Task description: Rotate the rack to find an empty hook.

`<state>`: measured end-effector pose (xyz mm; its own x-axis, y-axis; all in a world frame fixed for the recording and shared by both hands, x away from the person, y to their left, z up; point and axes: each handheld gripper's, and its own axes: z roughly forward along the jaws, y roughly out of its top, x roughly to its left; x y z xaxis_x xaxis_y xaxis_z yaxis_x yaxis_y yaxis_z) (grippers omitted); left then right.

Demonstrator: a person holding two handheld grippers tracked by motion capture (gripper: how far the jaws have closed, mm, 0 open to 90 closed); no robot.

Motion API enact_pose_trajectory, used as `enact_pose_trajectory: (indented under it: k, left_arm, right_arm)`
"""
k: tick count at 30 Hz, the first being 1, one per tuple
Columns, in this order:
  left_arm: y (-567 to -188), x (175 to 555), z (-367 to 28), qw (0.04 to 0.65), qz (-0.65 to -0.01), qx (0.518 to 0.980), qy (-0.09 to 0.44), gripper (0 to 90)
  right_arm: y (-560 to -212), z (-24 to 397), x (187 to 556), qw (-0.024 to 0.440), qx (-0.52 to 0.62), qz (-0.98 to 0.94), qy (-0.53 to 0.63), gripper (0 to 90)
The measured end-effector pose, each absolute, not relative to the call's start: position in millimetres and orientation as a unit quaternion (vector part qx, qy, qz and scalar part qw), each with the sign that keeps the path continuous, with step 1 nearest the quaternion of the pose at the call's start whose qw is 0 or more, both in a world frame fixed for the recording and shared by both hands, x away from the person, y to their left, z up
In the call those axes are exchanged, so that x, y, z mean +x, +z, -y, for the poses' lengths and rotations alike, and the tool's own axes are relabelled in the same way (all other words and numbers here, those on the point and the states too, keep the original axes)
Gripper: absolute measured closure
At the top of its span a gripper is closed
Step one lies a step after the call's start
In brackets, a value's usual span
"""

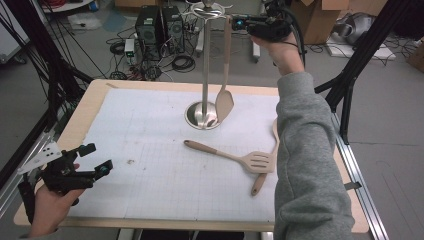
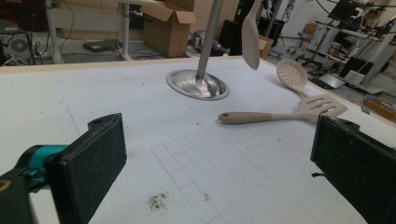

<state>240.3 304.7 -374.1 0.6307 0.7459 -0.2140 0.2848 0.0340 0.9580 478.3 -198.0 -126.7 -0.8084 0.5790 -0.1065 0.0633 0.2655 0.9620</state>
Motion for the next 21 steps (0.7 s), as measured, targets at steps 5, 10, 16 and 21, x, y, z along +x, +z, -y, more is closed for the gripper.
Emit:
enact_pose_trajectory:
  k: [5,10,16,21]
  left_arm:
    - [-374.6,239.9,-306.1,0.607,-0.387,0.668,0.190,3.9]
    - [-374.4,239.8,-305.9,0.608,-0.387,0.667,0.191,3.9]
    - [-375.5,240.5,-306.1,0.606,-0.388,0.668,0.189,3.9]
    - [-375.4,240.6,-305.5,0.606,-0.387,0.669,0.188,3.9]
  right_arm:
    - [-124.6,195.4,479.6,0.232,0.213,-0.761,0.568,89.7]
    - [-126.2,195.0,483.4,0.236,0.220,-0.761,0.563,89.7]
    - [-128.0,195.0,486.1,0.232,0.219,-0.762,0.564,89.7]
    - [-128.0,194.9,485.7,0.234,0.217,-0.762,0.563,89.6]
